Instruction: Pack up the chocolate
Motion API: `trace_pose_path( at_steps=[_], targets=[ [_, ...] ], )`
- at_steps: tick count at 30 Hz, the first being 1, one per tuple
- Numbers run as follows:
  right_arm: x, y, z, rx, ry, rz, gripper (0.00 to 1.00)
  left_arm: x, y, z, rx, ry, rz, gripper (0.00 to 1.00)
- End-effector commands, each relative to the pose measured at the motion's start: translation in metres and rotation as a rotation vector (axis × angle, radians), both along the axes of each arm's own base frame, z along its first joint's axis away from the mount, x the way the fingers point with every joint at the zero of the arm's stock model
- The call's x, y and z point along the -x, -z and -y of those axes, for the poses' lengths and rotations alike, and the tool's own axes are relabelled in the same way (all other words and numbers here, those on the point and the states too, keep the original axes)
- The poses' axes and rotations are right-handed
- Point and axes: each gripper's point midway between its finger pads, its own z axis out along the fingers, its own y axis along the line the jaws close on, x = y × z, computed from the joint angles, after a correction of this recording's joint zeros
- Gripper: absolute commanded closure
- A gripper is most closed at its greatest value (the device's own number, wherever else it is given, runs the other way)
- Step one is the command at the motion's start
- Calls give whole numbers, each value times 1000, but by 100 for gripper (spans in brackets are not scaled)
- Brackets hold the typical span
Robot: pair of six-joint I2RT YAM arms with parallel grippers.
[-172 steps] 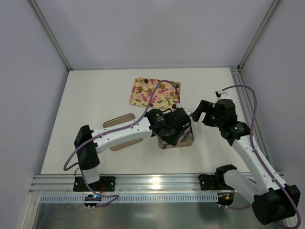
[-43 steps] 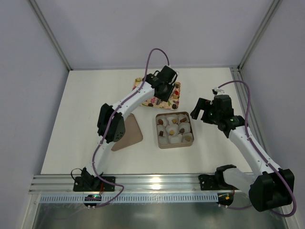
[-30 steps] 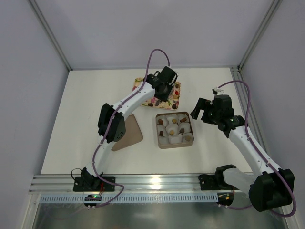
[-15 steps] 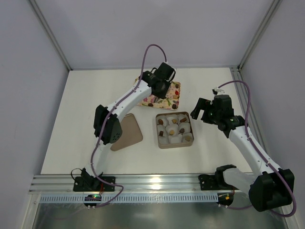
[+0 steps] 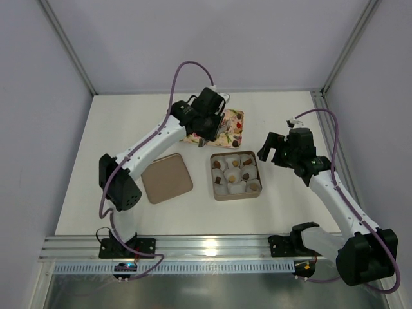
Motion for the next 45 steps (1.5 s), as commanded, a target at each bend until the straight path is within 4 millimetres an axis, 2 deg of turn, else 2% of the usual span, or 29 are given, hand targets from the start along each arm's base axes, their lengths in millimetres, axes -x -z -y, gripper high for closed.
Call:
trace_pose_path(
  at_steps=[1, 4, 7, 11, 14, 22, 32, 45],
  targets=[
    [-7, -25, 0, -11, -3, 83, 2, 38, -28, 1, 72, 40, 4, 80],
    [-5, -24, 1, -11, 3, 84, 2, 65, -30, -6, 73, 64, -5, 80],
    [-2, -23, 1, -13, 5, 80, 2, 93, -23, -5, 56, 103, -30, 80],
    [1, -23, 2, -20, 8, 79, 2, 135, -25, -5, 48, 176, -40, 80],
    [2, -24, 1, -26, 11, 82, 2, 158, -20, -5, 38, 213, -61, 80],
    [5, -24, 3, -27, 19, 79, 2, 196, 2, 1, -4, 323, -126, 80],
    [8, -22, 5, -20, 25, 75, 2, 212, 22, 12, -43, 378, -161, 78],
    [8, -21, 4, -23, 25, 74, 2, 210, 41, 16, -87, 376, -175, 73]
  ],
)
